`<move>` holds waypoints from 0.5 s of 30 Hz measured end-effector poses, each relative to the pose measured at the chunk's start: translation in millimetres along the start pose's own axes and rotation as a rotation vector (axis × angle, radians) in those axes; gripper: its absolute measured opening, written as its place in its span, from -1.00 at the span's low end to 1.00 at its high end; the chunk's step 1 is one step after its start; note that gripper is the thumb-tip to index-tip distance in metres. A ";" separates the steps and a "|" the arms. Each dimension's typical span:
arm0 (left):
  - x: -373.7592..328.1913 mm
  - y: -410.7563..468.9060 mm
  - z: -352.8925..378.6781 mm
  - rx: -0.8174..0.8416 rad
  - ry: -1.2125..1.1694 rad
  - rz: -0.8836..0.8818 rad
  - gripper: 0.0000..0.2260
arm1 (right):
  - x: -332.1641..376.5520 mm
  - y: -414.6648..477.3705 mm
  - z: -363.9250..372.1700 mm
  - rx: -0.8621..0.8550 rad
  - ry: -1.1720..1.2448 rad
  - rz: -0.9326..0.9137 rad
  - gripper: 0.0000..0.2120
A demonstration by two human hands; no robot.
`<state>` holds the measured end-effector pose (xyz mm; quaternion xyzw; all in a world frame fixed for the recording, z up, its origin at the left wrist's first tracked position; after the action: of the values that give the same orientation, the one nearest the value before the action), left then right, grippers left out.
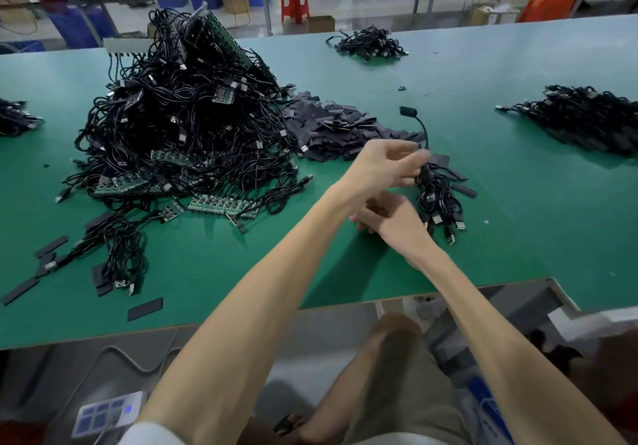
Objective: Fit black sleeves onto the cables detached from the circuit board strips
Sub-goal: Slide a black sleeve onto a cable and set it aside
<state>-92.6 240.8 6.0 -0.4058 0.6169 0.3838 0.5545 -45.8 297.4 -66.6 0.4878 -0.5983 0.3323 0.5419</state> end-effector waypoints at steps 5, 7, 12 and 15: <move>13.5 -8.0 -14.0 -0.025 -0.016 0.069 -0.73 | 4.5 -0.9 2.2 0.024 -0.073 -0.051 -0.82; 16.7 -9.5 -28.0 -0.090 0.023 0.113 -0.78 | 4.8 0.4 1.3 0.018 -0.061 -0.055 -0.83; 32.9 -16.4 -66.4 -0.248 0.215 0.175 -0.76 | 1.2 0.6 0.2 0.000 -0.048 -0.018 -0.89; 41.2 -25.8 -92.5 -0.314 0.481 0.251 -0.74 | 2.0 0.1 -0.4 0.003 -0.053 -0.021 -0.90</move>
<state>-105.4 142.6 -27.2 -0.4862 0.7089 0.4329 0.2713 -45.6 297.4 -64.5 0.5039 -0.6067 0.3144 0.5284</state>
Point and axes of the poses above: each hand's wrist, its own y-axis towards the middle knuckle, its own z-axis out of the palm, x = y × z, the point moved 5 cm from there along y, towards the middle knuckle, and after that the axes turned 13 degrees about -x, right-handed, at the moved point
